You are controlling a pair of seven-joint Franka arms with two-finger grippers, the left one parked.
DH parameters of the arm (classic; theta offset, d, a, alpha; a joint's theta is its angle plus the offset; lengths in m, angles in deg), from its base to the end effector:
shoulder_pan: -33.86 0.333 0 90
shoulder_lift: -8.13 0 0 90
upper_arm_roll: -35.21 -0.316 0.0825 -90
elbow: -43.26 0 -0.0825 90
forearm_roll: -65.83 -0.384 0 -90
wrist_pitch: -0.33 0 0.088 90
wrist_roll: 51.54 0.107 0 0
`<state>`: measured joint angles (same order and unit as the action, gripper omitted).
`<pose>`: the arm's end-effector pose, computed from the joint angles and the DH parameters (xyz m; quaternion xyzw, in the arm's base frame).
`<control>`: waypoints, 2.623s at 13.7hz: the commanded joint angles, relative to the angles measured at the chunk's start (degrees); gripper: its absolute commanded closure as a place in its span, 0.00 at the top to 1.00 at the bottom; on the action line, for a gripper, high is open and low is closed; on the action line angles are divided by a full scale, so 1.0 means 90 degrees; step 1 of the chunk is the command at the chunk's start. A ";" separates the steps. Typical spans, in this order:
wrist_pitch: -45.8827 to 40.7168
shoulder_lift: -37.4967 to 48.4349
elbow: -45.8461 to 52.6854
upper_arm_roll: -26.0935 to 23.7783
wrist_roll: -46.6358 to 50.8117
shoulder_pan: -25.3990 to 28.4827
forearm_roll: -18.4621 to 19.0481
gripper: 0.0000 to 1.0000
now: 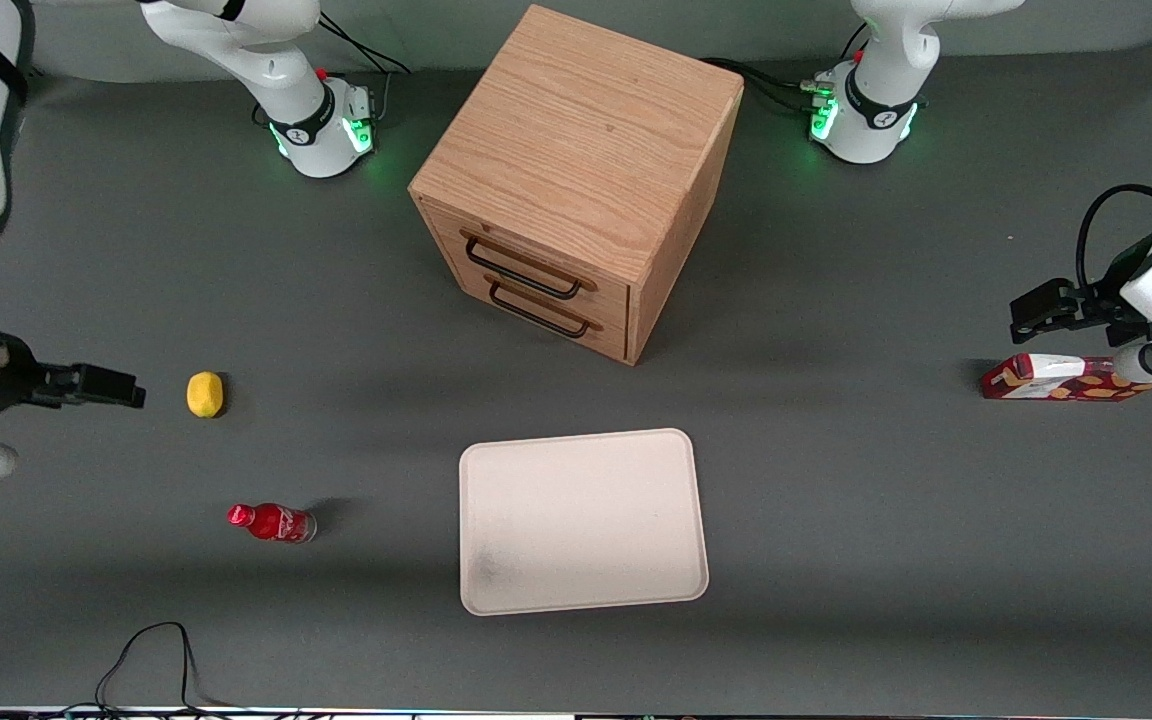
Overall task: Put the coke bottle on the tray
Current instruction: 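Move the open right gripper down over the red Coca-Cola bottle, then close the right gripper around the bottle's cap end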
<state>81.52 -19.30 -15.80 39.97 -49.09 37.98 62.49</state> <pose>0.6744 0.0147 0.5674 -0.9987 0.0200 0.0458 0.0089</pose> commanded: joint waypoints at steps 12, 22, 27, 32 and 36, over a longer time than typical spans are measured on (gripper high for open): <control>0.1711 -0.2392 0.1143 -0.0021 0.0042 0.0157 -0.0009 1.00; 0.1839 -0.2685 0.0676 -0.0070 -0.0144 0.0323 0.0039 0.99; 0.1984 -0.2607 0.0343 -0.0070 -0.0525 0.0294 0.0391 0.99; 0.2015 -0.2588 0.0313 -0.0070 -0.0535 0.0284 0.0391 0.65; 0.2005 -0.2549 0.0323 -0.0070 -0.0525 0.0275 0.0362 0.00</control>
<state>99.11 -43.74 -11.58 39.39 -52.63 40.49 64.78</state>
